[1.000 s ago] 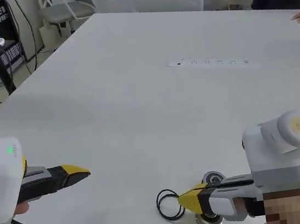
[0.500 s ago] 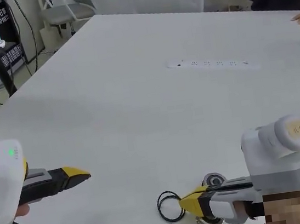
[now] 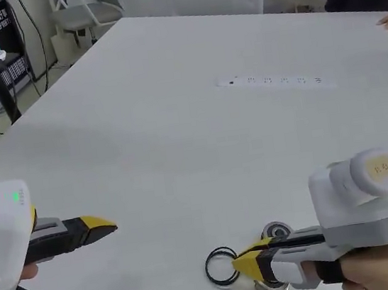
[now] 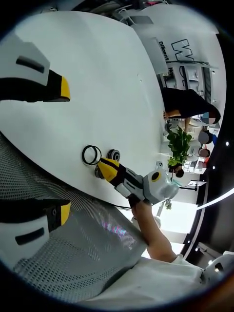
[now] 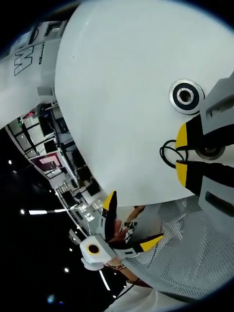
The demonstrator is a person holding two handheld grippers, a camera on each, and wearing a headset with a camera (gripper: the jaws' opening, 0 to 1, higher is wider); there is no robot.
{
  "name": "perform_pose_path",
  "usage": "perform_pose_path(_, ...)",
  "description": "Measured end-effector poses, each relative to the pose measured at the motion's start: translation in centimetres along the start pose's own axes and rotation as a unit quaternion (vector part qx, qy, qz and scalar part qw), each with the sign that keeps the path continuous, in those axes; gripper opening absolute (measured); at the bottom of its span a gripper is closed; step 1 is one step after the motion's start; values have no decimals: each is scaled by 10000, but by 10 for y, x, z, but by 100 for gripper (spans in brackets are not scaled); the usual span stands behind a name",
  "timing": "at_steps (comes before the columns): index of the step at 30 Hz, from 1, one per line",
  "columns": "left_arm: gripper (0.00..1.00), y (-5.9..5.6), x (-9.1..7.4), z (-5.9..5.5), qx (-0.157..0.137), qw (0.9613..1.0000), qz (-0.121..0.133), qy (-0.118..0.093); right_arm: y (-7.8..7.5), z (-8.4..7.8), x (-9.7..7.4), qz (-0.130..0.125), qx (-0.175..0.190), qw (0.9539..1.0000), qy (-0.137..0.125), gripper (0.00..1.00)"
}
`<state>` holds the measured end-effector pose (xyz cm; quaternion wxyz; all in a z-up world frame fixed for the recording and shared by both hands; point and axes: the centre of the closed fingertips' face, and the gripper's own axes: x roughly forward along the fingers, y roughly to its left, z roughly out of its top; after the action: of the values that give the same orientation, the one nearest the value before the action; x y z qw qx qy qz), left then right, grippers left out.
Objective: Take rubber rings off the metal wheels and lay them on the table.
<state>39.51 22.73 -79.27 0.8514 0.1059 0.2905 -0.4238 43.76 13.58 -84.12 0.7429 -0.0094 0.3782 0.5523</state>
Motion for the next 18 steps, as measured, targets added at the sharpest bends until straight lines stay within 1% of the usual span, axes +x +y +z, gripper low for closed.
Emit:
perform_pose_path(11,79,1,0,-1,-9,10000,24,28,-4,-3,-1,-147,-295,9993,149,9)
perform_pose_path(18,79,2,0,-2,9,10000,34,50,-5,-1,-2,-154,-315,9993,117,9)
